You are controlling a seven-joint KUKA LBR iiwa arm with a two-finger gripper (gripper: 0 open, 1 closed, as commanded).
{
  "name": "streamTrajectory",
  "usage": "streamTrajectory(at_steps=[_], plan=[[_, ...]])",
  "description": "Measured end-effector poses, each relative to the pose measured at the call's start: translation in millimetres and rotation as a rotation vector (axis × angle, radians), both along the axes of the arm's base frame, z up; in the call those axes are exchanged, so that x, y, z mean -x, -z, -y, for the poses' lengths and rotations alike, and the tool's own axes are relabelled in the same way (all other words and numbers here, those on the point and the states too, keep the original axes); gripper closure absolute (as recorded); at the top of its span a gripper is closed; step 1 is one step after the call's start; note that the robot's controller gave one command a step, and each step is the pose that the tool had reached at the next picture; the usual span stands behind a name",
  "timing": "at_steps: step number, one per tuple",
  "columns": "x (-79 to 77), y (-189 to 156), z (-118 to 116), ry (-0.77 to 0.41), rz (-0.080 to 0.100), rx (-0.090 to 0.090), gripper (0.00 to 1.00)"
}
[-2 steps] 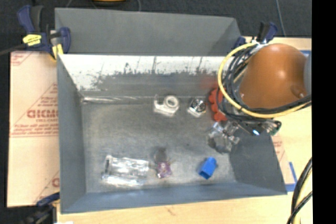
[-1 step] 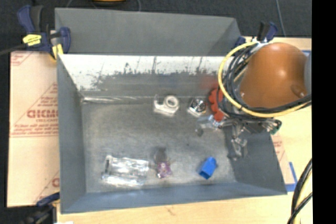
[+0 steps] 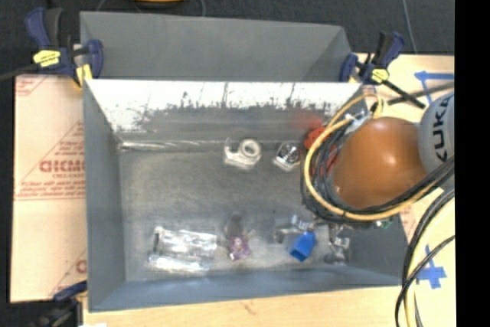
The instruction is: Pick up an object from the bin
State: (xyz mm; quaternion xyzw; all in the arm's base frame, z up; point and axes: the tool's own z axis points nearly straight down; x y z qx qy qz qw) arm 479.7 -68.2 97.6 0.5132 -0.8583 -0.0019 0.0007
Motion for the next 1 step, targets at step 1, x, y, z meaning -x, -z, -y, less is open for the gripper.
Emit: streamTrajectory(at_steps=[1], plan=[[-1.8, -1.8, 0.5, -0.002, 0.006, 0.001, 1.0]])
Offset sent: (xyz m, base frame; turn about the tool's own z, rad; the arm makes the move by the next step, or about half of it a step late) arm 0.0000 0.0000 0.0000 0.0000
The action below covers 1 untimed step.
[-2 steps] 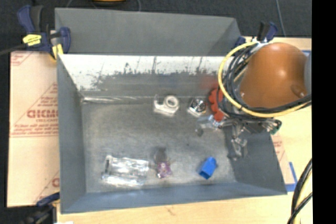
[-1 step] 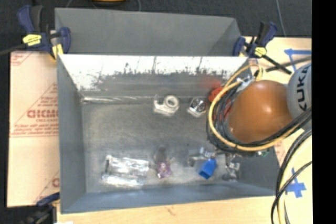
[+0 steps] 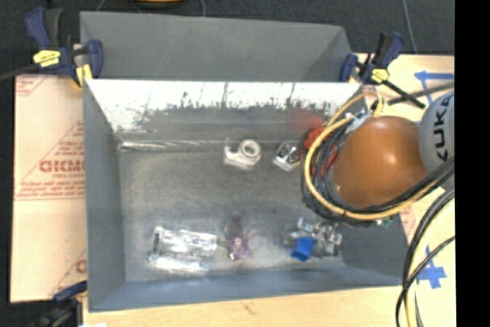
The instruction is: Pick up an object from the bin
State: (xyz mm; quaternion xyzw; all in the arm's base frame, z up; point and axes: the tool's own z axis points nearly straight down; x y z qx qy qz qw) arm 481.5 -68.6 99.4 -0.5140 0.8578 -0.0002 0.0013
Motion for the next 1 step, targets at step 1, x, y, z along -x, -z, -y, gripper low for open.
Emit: streamTrajectory(at_steps=[1], plan=[[-22.1, -189.8, -0.5, -0.134, 0.009, 0.003, 1.0]])
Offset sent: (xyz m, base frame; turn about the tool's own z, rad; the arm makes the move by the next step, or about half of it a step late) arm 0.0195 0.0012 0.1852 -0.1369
